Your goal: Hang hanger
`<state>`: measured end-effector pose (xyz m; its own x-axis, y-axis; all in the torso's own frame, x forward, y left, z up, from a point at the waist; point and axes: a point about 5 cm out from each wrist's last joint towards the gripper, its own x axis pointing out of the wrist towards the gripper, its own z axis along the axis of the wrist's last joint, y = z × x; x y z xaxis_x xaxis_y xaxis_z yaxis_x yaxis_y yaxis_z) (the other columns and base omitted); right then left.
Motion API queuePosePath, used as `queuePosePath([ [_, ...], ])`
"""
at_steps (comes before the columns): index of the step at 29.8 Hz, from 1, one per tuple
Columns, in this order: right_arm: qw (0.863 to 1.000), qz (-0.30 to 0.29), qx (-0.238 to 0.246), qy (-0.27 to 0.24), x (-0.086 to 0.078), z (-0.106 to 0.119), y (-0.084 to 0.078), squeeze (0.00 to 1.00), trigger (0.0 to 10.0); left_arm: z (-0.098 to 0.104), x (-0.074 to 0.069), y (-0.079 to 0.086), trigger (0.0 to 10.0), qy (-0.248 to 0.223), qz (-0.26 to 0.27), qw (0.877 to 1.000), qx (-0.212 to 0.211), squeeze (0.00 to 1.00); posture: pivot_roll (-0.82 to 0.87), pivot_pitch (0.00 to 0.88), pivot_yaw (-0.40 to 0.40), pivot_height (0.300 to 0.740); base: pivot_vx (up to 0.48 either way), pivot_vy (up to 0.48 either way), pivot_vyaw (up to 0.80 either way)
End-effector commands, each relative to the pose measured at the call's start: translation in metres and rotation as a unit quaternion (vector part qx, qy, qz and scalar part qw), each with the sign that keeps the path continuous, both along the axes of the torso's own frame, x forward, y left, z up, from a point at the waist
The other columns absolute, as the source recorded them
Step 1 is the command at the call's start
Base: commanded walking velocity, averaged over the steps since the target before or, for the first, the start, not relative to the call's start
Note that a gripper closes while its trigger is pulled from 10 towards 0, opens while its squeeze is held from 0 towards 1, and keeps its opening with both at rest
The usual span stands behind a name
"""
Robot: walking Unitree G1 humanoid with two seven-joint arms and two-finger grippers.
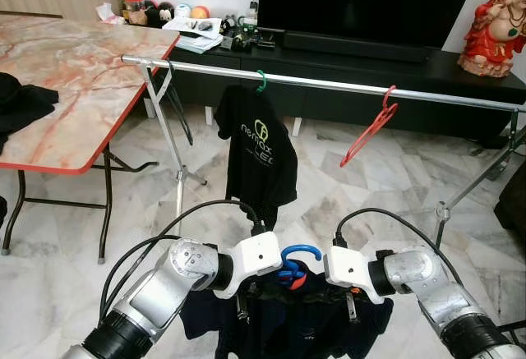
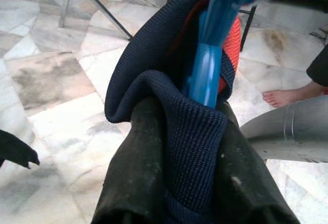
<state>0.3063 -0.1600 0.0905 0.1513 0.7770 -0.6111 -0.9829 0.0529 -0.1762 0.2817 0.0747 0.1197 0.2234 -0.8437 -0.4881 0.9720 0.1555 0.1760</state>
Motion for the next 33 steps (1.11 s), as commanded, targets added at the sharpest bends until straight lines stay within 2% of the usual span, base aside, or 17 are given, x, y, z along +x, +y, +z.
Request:
queuePosePath([
  [1, 0.999, -0.01, 0.04, -0.034, 0.006, 0.017, 0.002, 0.0, 0.0, -0.006, -0.005, -0.004, 0.0, 0.016, -0.006, 1.0, 0.002, 0.0, 0.04, 0.07, -0.088, 0.74, 0.0, 0.0, 0.0],
  [13, 0.998, -0.022, 0.052, -0.026, 0.006, 0.015, 0.002, 0.0, 0.0, -0.002, -0.007, -0.006, 0.0, 0.021, -0.011, 1.0, -0.014, 0.0, 0.04, 0.067, -0.088, 0.74, 0.0, 0.0, 0.0],
  [14, 0.998, -0.032, 0.047, -0.029, 0.007, 0.013, 0.001, 0.0, 8.5, -0.002, -0.007, -0.006, 0.0, 0.022, -0.012, 1.0, -0.015, 0.0, 0.04, 0.064, -0.089, 0.74, 0.0, 0.0, 0.0],
  [15, 0.998, -0.036, 0.045, -0.03, 0.008, 0.012, 0.0, 0.0, 8.5, -0.002, -0.007, -0.006, 0.0, 0.022, -0.012, 1.0, -0.016, 0.0, 0.04, 0.064, -0.089, 0.74, 0.0, 0.0, 0.0],
  [16, 0.998, -0.038, 0.043, -0.02, 0.007, 0.01, -0.001, 0.35, 10.0, -0.003, -0.008, -0.007, 0.0, 0.022, -0.011, 1.0, -0.016, 0.0, 0.04, 0.063, -0.089, 0.74, 0.0, 0.0, 0.0],
  [17, 0.998, -0.038, 0.045, -0.011, 0.006, 0.009, -0.001, 1.0, 10.0, -0.003, -0.008, -0.007, 0.0, 0.022, -0.011, 1.0, -0.016, 0.0, 0.04, 0.063, -0.089, 0.74, 0.0, 0.0, 0.0],
  [23, 0.998, -0.041, 0.041, -0.011, 0.005, 0.006, -0.003, 1.0, 10.0, -0.003, -0.009, -0.005, 0.0, 0.024, -0.01, 1.0, -0.015, 0.0, 0.04, 0.056, -0.086, 0.74, 0.0, 0.0, 0.0],
  [33, 0.999, -0.038, 0.018, -0.013, 0.005, 0.01, -0.011, 1.0, 10.0, -0.016, -0.003, 0.016, 0.0, 0.029, 0.027, 0.999, 0.018, 0.0, 0.03, 0.058, -0.079, 0.74, 0.0, 0.0, 0.0],
])
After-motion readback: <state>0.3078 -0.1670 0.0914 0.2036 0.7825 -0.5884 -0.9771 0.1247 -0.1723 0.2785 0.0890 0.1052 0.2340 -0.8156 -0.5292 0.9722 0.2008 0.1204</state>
